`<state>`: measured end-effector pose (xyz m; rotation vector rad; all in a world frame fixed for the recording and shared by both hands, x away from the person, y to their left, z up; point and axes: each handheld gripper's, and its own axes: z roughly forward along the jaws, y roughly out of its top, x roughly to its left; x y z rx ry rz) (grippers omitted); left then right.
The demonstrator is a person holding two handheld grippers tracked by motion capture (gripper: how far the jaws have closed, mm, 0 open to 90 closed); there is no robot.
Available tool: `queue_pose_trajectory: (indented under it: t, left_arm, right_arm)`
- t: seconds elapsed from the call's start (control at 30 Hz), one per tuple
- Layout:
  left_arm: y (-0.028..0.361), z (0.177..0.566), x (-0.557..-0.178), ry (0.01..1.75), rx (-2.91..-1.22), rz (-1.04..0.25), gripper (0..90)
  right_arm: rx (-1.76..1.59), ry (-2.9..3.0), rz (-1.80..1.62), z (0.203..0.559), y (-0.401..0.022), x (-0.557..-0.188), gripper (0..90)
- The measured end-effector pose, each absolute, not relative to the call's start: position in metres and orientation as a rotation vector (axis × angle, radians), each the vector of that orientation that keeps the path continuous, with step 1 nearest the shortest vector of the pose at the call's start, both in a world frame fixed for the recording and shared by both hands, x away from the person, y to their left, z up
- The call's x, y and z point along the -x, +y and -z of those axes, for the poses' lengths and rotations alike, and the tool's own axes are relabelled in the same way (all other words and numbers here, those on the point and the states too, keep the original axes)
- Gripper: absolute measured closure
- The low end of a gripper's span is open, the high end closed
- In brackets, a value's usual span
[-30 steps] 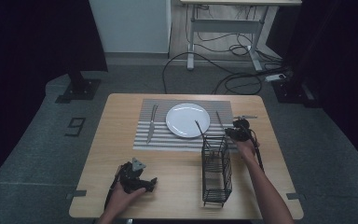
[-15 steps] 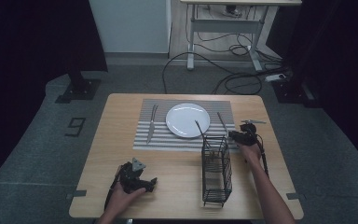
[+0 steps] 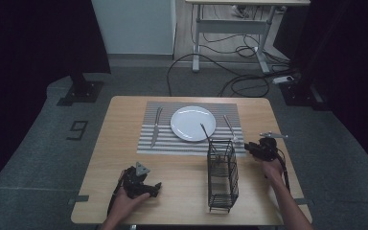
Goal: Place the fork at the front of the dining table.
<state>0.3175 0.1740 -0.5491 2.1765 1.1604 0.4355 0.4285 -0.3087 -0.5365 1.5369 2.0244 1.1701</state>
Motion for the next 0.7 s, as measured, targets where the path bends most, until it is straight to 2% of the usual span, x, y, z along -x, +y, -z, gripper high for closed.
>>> queue_pose_trajectory:
  t: [0.23,0.43,0.7]
  left_arm:
    - [0.174,0.549,-0.317,1.162,-2.175,-0.435,0.0]
    - [0.174,0.549,-0.317,1.161,-2.176,-0.436,0.0]
    - [0.174,0.549,-0.317,1.16,-2.177,-0.436,0.0]
  right_arm:
    - [-1.469,2.074,-1.167,0.543,-0.297,-0.429,69.4]
    - [-1.484,2.063,-1.195,0.547,-0.281,-0.439,73.7]
    - [-1.522,2.027,-1.197,0.547,-0.263,-0.452,73.3]
